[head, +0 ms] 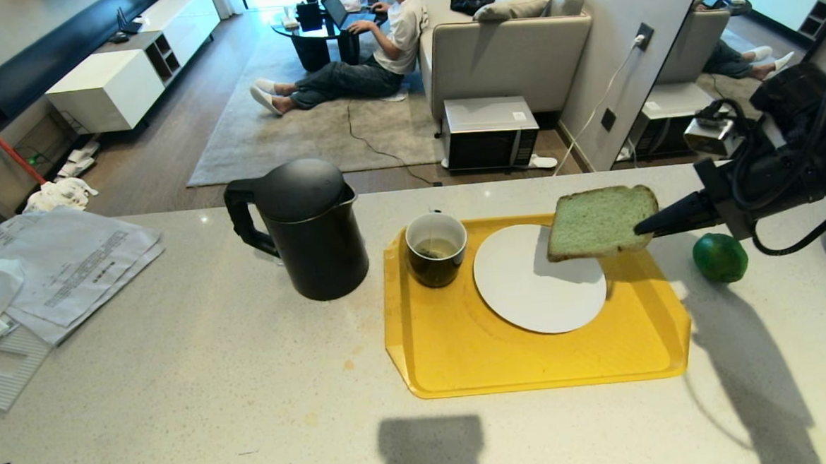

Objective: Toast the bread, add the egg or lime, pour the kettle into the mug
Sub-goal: Put the bread slices in the toaster

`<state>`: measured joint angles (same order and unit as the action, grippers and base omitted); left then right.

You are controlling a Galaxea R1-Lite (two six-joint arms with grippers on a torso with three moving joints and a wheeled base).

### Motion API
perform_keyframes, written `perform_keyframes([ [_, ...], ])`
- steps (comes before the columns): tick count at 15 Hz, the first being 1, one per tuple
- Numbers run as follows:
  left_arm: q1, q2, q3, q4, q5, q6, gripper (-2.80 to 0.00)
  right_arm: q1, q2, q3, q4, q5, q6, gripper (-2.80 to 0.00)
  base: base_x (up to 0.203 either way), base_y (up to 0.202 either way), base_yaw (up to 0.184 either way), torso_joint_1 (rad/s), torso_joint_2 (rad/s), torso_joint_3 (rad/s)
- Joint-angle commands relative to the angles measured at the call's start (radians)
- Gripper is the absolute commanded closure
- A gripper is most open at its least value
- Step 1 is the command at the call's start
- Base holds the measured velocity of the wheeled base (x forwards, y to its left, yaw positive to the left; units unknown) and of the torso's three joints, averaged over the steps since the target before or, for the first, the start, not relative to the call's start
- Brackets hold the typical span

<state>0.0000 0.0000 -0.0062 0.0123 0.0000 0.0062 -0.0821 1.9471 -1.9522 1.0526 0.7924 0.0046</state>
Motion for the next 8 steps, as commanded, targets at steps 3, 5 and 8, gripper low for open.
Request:
perform_keyframes([
  [3, 0.0, 0.002, 0.0, 0.0, 0.0, 0.0, 0.0, 0.0, -0.209, -0.022, 0.006, -0.138, -0.097, 0.0, 0.0, 0.0, 0.0, 0.0, 0.0, 0.0],
  [5, 0.0, 0.002, 0.0, 0.0, 0.0, 0.0, 0.0, -0.002, -0.271, -0.022, 0.006, -0.219, -0.166, 0.0, 0.0, 0.0, 0.0, 0.0, 0.0, 0.0],
  [8, 0.0, 0.002, 0.0, 0.0, 0.0, 0.0, 0.0, -0.035, -0.348, -0.015, 0.008, -0.268, -0.257, 0.0, 0.0, 0.0, 0.0, 0.0, 0.0, 0.0],
])
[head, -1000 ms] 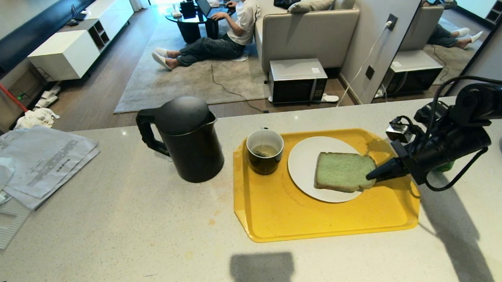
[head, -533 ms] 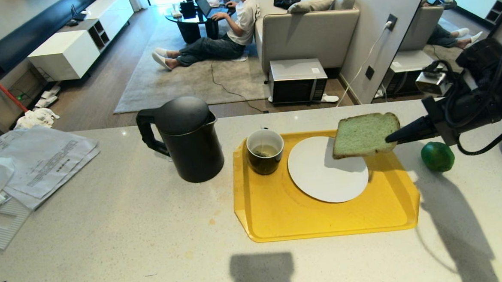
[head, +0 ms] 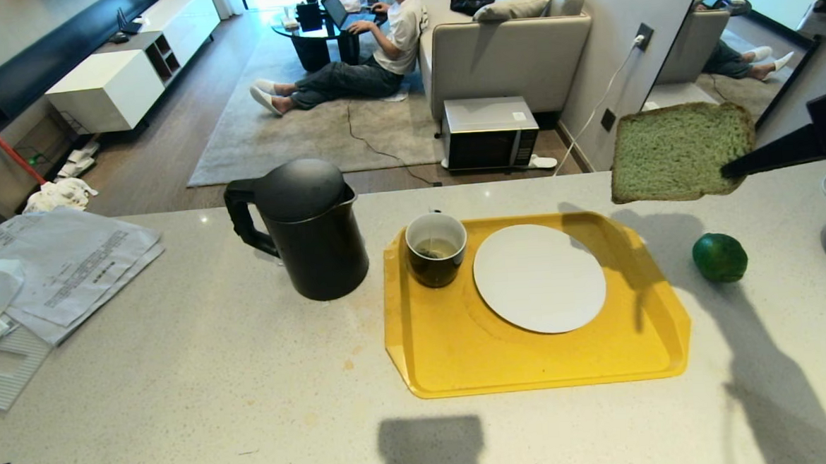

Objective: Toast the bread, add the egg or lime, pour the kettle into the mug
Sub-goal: Put the bread slices in the toaster

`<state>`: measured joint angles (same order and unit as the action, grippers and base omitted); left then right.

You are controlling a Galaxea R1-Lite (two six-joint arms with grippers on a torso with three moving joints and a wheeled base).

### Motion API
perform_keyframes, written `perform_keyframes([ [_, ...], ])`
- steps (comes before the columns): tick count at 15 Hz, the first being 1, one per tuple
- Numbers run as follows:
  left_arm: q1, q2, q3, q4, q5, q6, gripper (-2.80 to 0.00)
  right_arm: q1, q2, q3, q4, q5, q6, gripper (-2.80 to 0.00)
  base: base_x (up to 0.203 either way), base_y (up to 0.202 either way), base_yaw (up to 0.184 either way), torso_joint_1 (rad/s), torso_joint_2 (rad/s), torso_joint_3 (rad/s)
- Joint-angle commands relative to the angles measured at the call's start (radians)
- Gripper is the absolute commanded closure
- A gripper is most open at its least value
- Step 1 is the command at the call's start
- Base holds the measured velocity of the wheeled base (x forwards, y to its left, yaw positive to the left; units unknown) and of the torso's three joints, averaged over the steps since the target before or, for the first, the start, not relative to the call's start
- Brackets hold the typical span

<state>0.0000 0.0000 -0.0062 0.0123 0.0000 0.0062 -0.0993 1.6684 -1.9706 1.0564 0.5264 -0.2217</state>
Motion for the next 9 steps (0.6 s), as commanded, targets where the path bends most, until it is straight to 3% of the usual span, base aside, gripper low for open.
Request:
perform_keyframes([
  [1, 0.0, 0.002, 0.0, 0.0, 0.0, 0.0, 0.0, -0.034, -0.093, 0.006, 0.004, -0.004, -0.068, 0.0, 0.0, 0.0, 0.0, 0.0, 0.0, 0.0],
  [4, 0.0, 0.002, 0.0, 0.0, 0.001, 0.0, 0.0, -0.07, -0.153, 0.031, 0.004, -0.008, -0.163, 0.0, 0.0, 0.0, 0.0, 0.0, 0.0, 0.0],
  [9, 0.0, 0.002, 0.0, 0.0, 0.0, 0.0, 0.0, -0.086, -0.202, 0.036, 0.002, -0.047, -0.171, 0.0, 0.0, 0.0, 0.0, 0.0, 0.0, 0.0],
])
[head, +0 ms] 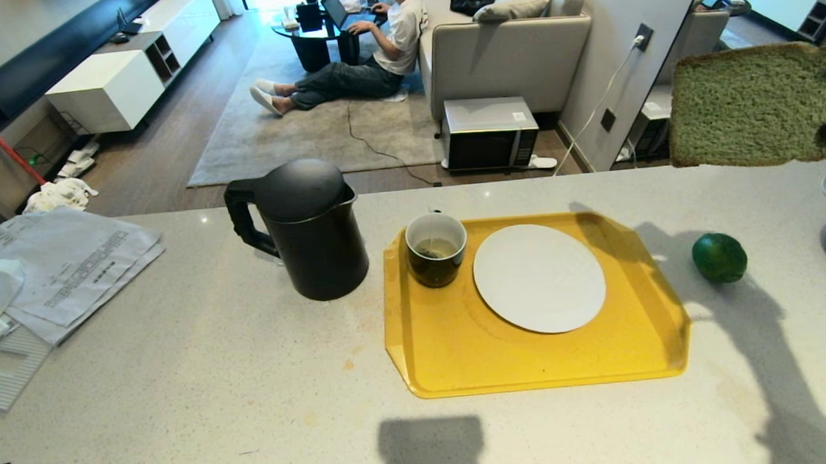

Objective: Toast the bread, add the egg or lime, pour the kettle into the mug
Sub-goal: Put the bread slices in the toaster

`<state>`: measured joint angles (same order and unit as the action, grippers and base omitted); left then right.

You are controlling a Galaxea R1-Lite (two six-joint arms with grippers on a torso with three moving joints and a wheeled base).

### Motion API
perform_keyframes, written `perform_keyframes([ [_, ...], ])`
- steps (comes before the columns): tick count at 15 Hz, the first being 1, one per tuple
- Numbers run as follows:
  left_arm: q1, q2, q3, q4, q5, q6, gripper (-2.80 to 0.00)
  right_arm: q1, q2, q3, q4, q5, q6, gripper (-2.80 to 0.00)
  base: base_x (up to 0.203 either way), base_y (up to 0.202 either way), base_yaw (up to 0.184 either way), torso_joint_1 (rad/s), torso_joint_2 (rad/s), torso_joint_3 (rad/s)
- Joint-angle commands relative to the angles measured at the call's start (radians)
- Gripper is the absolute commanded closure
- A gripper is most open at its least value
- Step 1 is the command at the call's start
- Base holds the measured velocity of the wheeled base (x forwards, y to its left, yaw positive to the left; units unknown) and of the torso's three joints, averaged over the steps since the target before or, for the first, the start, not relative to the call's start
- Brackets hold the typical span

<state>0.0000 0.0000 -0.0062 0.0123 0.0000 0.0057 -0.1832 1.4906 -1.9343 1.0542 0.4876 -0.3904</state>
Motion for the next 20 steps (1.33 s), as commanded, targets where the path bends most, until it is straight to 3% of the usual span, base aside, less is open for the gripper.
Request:
perform_keyframes([
  [1, 0.0, 0.002, 0.0, 0.0, 0.0, 0.0, 0.0, -0.002, -0.029, -0.002, 0.004, -0.022, -0.002, 0.0, 0.0, 0.0, 0.0, 0.08, -0.1, -0.069],
  [20, 0.0, 0.002, 0.0, 0.0, 0.0, 0.0, 0.0, -0.03, -0.058, -0.017, -0.002, -0.049, -0.01, 0.0, 0.0, 0.0, 0.0, 0.107, -0.2, -0.092],
])
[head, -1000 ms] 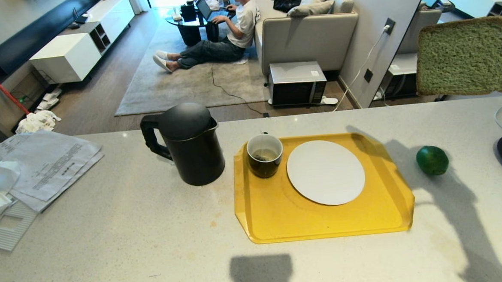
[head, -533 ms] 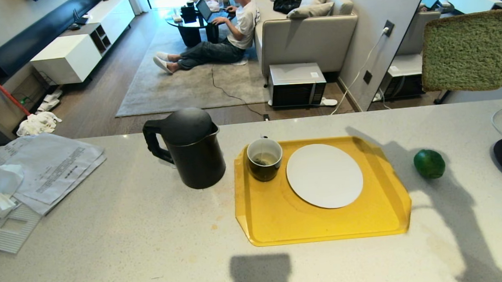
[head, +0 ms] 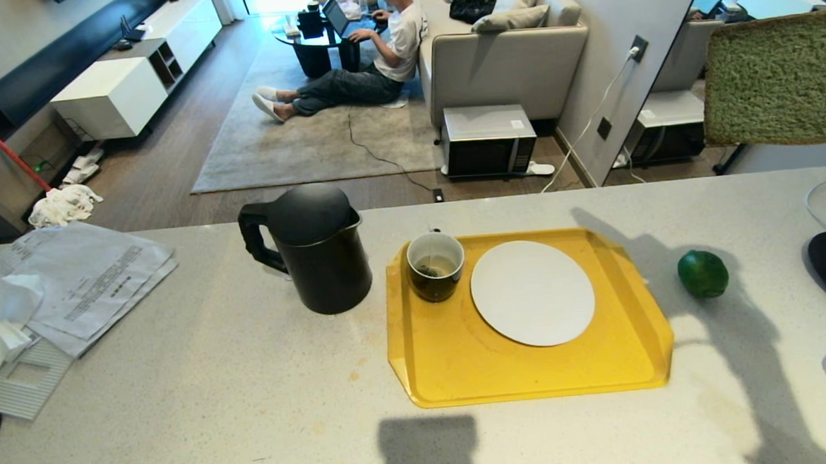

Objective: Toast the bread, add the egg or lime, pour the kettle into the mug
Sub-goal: Put the bread slices in the toaster

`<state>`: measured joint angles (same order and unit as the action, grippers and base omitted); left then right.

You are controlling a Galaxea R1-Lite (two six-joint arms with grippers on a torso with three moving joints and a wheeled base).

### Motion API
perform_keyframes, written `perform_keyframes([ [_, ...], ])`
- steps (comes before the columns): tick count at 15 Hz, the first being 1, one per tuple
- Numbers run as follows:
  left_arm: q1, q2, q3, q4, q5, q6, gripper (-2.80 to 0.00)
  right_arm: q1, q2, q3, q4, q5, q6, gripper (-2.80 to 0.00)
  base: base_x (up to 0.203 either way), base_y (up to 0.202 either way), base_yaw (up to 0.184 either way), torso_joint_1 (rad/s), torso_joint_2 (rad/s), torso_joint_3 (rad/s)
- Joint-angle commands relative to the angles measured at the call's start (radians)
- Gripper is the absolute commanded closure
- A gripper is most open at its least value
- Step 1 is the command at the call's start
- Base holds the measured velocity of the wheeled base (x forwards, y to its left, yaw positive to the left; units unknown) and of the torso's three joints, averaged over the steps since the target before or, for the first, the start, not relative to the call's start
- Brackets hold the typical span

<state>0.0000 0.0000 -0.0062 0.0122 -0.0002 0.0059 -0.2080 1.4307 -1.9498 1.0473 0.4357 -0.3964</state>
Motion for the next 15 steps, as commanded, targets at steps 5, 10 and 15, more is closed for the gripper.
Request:
perform_keyframes([
  [5, 0.0, 0.002, 0.0, 0.0, 0.0, 0.0, 0.0, -0.016, -0.006, 0.01, -0.026, 0.003, -0.002, 0.0, 0.0, 0.0, 0.0, 0.055, -0.11, -0.05],
  [10, 0.0, 0.002, 0.0, 0.0, 0.0, 0.0, 0.0, -0.021, -0.015, 0.011, -0.029, 0.005, -0.001, 0.0, 0.0, 0.0, 0.0, 0.0, 0.0, 0.0],
  [15, 0.0, 0.002, 0.0, 0.0, 0.0, 0.0, 0.0, -0.022, -0.027, 0.02, -0.029, 0.005, -0.001, 0.0, -0.002, 0.005, -0.102, 0.003, 0.0, 0.001],
])
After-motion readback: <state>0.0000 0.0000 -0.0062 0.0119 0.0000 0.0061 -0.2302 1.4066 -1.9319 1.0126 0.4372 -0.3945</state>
